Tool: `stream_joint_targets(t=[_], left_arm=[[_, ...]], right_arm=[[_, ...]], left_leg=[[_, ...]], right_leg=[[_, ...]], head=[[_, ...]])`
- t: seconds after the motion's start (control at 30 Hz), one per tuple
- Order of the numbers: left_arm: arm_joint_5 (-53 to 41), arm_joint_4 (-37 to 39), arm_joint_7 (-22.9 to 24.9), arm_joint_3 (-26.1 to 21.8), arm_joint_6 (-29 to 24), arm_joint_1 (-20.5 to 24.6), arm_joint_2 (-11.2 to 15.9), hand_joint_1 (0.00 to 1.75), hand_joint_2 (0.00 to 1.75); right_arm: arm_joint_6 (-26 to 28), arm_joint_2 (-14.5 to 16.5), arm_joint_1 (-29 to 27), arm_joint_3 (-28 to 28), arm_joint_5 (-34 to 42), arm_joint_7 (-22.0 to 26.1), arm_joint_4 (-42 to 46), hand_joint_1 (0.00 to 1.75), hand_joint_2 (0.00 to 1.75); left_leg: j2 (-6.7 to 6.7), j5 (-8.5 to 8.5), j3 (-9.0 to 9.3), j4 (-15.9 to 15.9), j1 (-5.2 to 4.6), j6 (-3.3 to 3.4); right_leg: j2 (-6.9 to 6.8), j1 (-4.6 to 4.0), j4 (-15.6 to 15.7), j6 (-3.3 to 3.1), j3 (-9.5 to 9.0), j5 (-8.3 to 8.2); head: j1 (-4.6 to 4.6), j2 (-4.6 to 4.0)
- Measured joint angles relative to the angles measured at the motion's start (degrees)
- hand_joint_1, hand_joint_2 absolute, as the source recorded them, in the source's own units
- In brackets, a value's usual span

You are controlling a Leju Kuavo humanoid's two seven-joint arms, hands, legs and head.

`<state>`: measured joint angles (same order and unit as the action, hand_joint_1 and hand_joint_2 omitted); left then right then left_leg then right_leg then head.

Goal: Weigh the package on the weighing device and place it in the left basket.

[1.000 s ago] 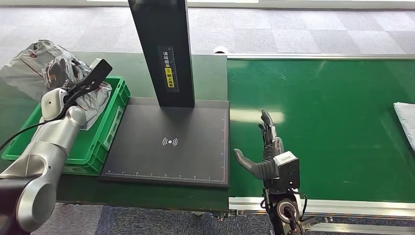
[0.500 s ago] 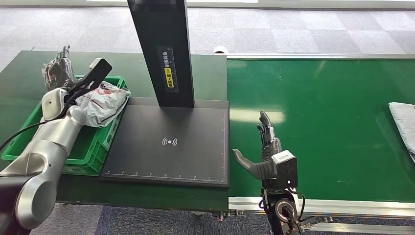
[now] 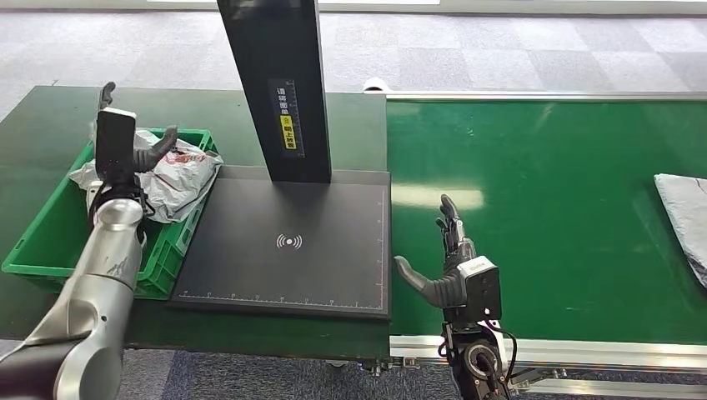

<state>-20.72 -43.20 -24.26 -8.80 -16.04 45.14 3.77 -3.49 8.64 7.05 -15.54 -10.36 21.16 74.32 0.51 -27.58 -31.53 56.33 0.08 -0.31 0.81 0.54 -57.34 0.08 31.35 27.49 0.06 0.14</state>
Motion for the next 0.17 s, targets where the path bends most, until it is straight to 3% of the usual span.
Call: stream_joint_targets(t=[0.17], left_arm=[[18.69, -16.03, -2.76, 3.41, 15.99, -13.18, -2.95, 0.0, 1.75]], right_arm=[[0.17, -0.08, -0.18, 0.49, -0.19, 0.02, -0.44, 0.0, 1.75]], left_leg=[[-0.05, -0.04, -0.02, 0.0, -0.06, 0.01]], right_leg=[[0.03, 0.06, 0.03, 0.03, 0.05, 0.03]], head=[[-0.04, 0.0]])
